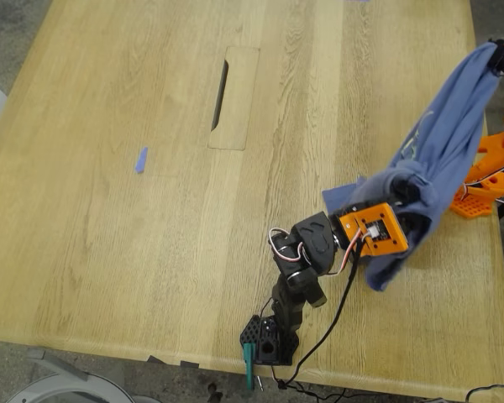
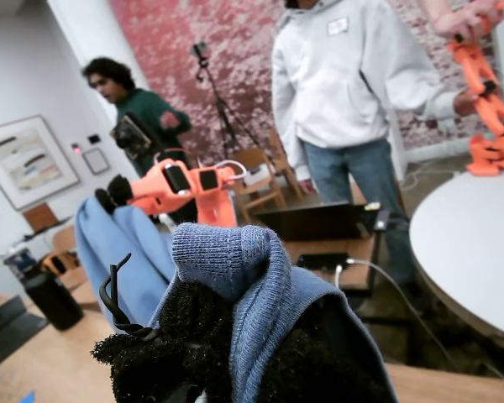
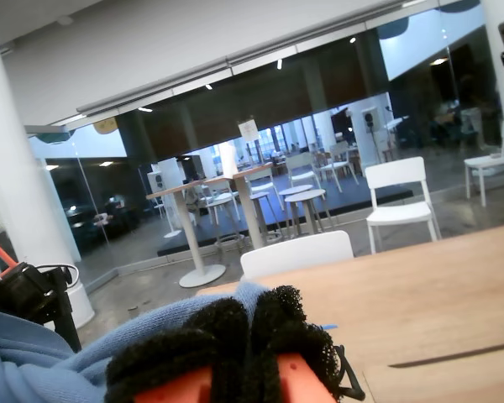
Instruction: Fold a T-shirt
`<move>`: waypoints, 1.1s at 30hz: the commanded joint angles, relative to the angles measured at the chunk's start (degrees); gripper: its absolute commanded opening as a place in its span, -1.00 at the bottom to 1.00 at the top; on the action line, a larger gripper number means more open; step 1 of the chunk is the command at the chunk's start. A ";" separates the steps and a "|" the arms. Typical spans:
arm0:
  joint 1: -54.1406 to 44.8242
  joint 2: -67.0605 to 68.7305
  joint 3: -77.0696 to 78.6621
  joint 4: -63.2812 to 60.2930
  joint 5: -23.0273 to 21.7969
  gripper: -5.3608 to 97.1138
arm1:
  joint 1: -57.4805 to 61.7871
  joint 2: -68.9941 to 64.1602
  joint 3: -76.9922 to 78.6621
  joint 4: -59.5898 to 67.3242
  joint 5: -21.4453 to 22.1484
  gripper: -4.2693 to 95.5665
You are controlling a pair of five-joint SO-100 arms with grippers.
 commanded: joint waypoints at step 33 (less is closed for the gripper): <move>-15.56 23.73 44.74 8.88 -18.46 -0.90 | -2.81 16.17 37.44 11.07 4.92 -0.91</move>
